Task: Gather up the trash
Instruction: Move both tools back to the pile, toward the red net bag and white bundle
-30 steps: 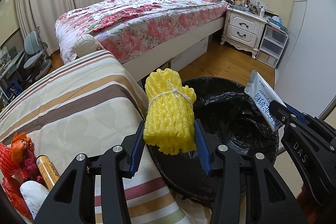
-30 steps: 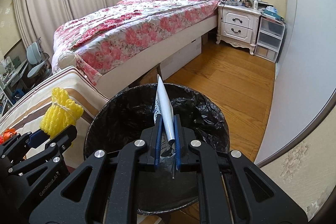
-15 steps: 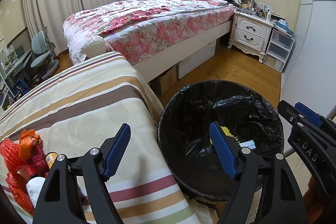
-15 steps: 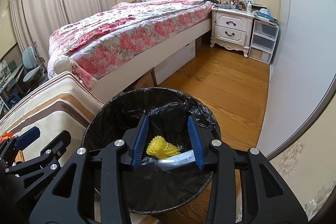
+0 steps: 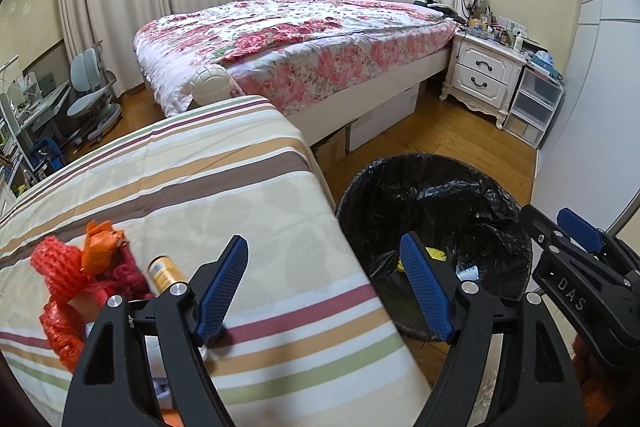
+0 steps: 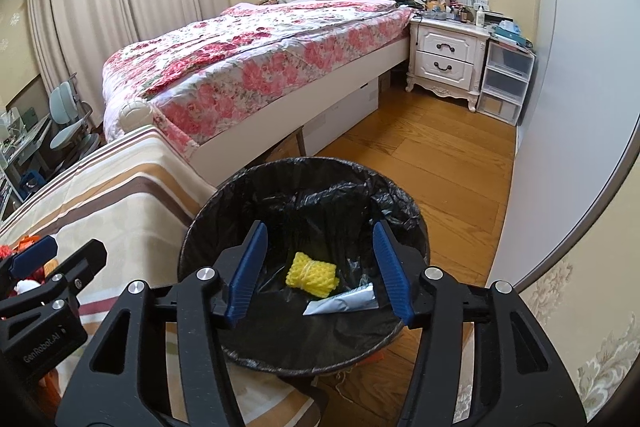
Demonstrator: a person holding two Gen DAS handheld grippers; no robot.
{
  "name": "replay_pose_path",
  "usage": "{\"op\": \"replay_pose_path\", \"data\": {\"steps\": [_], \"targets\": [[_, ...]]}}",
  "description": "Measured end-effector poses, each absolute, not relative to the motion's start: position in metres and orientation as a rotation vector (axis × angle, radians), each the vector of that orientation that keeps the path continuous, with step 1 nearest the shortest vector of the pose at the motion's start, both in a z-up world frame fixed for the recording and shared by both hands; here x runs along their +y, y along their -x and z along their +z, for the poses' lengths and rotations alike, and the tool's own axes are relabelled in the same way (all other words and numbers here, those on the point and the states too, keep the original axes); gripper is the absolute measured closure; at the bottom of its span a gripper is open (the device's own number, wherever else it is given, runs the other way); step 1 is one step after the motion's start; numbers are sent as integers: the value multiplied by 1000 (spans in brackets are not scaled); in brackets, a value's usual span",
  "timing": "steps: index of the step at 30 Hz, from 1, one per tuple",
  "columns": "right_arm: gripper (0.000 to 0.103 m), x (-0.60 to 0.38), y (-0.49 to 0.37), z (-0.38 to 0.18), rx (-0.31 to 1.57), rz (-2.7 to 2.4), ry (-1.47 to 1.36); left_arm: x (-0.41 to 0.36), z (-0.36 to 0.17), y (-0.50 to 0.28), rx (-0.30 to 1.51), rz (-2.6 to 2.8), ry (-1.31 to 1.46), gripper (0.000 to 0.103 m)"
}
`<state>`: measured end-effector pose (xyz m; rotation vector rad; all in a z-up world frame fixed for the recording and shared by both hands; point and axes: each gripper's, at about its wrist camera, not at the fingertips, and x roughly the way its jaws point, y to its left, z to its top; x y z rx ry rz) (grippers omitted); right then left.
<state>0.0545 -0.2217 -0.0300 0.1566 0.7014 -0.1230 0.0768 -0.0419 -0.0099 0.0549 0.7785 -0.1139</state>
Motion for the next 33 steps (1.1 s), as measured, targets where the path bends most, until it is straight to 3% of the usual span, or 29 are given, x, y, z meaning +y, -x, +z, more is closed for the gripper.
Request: {"op": "replay_pose_path", "data": {"steps": [17, 33], "targets": [[48, -152, -15, -30, 734, 10, -116, 42, 1, -14, 769, 10, -15, 27], [48, -84, 0, -34, 766, 149, -40, 131, -21, 11, 815, 200, 74, 26]]}}
